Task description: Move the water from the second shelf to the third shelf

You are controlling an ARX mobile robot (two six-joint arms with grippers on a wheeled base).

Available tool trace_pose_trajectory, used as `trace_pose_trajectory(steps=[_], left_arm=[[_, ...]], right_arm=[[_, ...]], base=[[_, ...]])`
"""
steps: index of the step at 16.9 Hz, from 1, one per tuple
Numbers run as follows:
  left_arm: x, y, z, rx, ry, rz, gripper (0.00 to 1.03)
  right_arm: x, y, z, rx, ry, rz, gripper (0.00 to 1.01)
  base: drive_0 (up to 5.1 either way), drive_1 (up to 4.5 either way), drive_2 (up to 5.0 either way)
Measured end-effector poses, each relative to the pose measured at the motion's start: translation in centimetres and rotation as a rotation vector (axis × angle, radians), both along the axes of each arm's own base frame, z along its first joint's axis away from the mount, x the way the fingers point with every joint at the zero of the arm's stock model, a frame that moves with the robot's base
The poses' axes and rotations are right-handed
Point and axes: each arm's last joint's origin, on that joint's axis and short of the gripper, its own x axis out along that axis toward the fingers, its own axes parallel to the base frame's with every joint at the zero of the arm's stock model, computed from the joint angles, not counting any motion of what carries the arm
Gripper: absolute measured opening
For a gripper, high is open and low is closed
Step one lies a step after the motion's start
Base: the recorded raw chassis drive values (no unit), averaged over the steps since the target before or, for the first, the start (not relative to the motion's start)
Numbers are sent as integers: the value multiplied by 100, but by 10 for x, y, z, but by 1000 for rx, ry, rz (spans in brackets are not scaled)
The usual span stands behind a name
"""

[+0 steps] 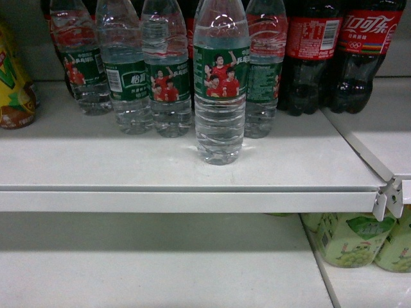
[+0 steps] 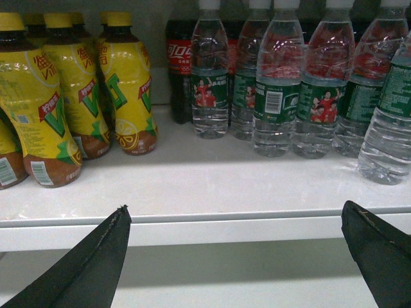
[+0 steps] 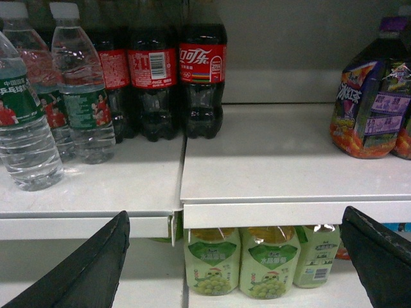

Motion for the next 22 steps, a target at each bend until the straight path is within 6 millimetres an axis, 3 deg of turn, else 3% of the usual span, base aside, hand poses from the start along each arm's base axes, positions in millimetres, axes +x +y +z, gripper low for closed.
trace_pose_trajectory(steps=[14, 15, 18, 22], left_arm=[[0, 0, 0, 0, 0, 0, 98], [0, 0, 0, 0, 0, 0, 98], [0, 0, 0, 0, 0, 0, 98], [0, 0, 0, 0, 0, 0, 98]], right_arm=[[0, 0, 0, 0, 0, 0, 98], [6, -3, -6, 191, 231, 13, 98], [22, -6, 33, 209, 104, 36, 98], [64, -4, 79, 158, 14, 82, 98]], base=[[0, 0, 0], [0, 0, 0], [0, 0, 0], [0, 0, 0]])
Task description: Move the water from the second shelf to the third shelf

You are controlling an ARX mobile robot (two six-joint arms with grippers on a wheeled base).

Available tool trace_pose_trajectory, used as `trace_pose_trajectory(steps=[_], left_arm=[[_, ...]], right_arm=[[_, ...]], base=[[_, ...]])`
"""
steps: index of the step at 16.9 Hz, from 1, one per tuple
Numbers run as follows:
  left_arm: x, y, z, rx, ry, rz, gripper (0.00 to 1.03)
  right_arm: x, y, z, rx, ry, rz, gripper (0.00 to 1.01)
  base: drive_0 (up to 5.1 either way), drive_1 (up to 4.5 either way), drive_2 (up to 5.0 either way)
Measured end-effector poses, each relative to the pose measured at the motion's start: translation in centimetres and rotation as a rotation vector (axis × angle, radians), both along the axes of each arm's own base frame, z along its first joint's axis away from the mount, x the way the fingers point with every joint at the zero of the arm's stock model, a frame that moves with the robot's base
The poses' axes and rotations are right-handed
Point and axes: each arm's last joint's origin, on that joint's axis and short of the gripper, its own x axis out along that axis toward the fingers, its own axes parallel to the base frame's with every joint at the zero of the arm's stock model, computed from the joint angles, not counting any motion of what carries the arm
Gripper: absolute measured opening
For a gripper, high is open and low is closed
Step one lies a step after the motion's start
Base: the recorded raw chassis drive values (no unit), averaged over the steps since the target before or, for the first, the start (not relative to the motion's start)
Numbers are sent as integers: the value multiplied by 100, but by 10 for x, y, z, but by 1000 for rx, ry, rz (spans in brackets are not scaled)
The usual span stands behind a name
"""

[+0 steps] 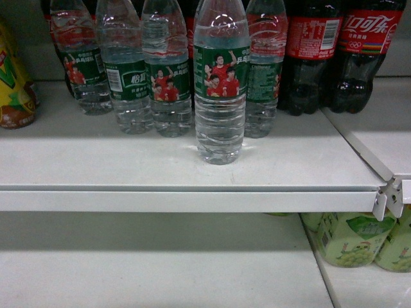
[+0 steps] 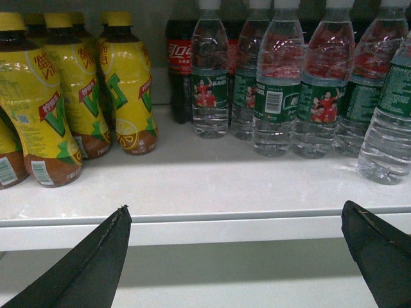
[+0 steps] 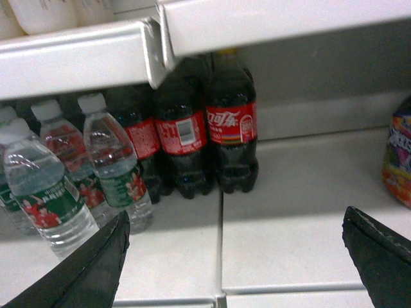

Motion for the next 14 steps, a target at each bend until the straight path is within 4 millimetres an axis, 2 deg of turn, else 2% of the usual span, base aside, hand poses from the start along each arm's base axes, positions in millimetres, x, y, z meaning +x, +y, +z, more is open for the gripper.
trace_pose_trajectory(steps=[2, 4, 7, 10, 14], left_arm=[[0, 0, 0, 0, 0, 0, 98], [0, 0, 0, 0, 0, 0, 98], [0, 0, 0, 0, 0, 0, 98], [0, 0, 0, 0, 0, 0, 98], [0, 0, 0, 0, 0, 0, 98]], right_arm=[[18, 6, 23, -25, -44, 37, 98], [30, 17, 27, -42, -41, 82, 98], [40, 39, 12, -72, -8, 135, 98], [46, 59, -13, -115, 48, 201, 98], [62, 81, -33, -160, 104, 254, 98]], base=[[0, 0, 0], [0, 0, 0], [0, 0, 0], [0, 0, 0], [0, 0, 0]])
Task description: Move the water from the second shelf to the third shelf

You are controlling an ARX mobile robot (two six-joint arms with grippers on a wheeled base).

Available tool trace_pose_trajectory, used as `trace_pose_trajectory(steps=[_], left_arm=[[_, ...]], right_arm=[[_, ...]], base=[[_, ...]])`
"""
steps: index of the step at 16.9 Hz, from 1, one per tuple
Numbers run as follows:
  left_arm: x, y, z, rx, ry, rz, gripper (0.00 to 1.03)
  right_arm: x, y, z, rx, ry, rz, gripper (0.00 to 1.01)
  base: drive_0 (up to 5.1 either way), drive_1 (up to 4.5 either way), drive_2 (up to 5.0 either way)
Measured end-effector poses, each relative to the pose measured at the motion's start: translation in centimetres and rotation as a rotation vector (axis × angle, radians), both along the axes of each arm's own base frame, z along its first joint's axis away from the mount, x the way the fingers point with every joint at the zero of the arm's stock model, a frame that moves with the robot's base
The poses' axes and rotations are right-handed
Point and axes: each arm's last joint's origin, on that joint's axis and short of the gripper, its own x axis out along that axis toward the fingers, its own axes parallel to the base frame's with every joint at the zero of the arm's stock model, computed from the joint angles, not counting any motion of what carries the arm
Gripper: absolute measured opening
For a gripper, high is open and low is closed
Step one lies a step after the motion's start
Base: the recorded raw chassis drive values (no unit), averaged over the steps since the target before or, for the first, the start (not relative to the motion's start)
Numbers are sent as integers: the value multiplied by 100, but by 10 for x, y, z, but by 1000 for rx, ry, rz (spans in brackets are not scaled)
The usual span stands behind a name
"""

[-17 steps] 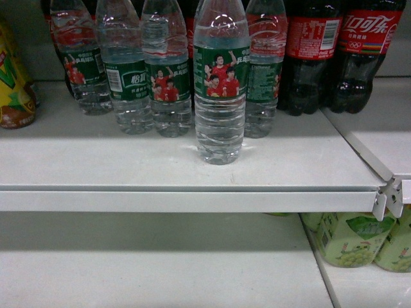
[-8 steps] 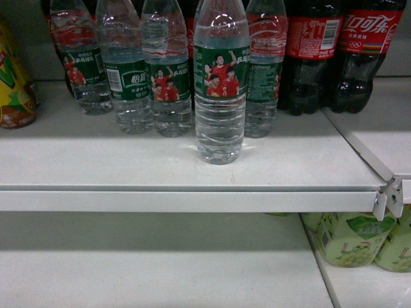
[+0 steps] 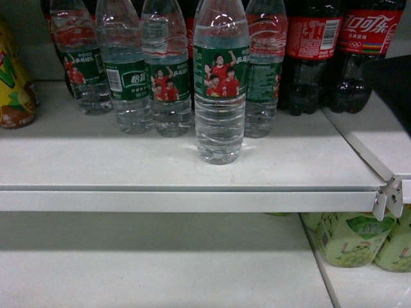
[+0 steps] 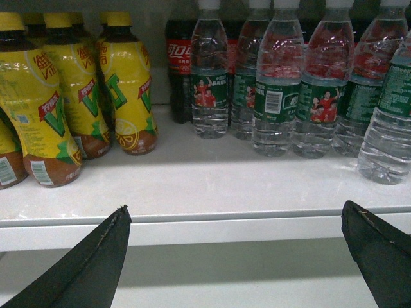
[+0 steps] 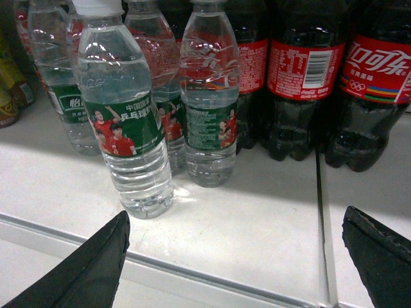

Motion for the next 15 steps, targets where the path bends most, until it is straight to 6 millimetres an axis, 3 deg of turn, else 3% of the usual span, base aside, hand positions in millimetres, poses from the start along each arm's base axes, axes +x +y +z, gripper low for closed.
trace_pose_trajectory(steps=[6, 15], left_arm=[[0, 0, 0, 0, 0, 0, 98], [0, 0, 0, 0, 0, 0, 98]], right_arm=[[35, 44, 13, 12, -24, 58, 98], [49, 113, 13, 26, 13, 168, 98]], base=[[0, 0, 0], [0, 0, 0]])
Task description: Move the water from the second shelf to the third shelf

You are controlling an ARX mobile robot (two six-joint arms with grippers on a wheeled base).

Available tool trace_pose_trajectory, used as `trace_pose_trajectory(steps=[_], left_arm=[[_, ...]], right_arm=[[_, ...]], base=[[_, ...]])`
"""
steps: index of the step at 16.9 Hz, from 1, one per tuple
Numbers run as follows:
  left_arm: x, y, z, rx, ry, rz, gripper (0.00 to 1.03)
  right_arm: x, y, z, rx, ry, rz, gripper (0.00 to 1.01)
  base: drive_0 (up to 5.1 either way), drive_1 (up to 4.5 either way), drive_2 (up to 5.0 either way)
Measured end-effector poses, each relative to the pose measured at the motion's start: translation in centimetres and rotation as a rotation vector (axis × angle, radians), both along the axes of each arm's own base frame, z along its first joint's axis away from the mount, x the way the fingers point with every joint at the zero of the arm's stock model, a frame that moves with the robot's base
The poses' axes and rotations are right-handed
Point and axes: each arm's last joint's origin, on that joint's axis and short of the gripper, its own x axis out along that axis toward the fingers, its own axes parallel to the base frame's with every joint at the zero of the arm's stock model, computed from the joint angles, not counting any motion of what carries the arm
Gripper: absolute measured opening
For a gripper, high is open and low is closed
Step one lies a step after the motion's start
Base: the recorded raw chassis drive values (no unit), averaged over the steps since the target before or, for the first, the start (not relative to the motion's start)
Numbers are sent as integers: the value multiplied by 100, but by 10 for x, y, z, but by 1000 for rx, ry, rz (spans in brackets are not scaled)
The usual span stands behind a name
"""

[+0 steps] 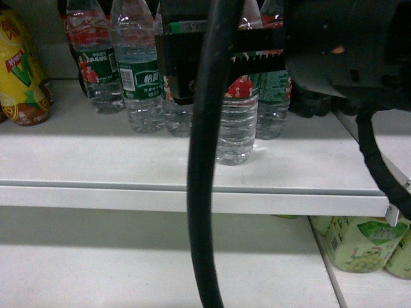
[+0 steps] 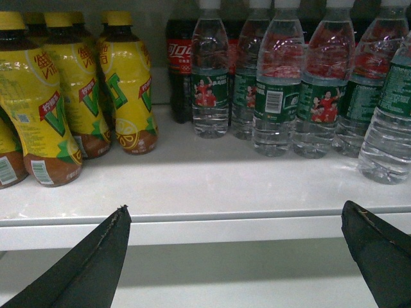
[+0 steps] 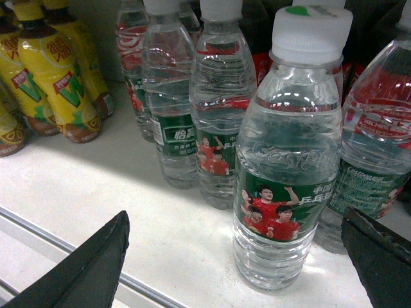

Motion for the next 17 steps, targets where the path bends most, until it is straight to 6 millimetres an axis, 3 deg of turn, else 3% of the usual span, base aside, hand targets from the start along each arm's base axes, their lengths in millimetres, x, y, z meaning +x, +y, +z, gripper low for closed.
trace_pose_trajectory(steps=[10, 17], left_arm=[[0, 0, 0, 0, 0, 0, 98], [0, 0, 0, 0, 0, 0, 98]], right_arm=[[41, 27, -8, 23, 53, -109, 98], [55, 22, -15, 7, 50, -172, 98]], base=[[0, 0, 0], [0, 0, 0]])
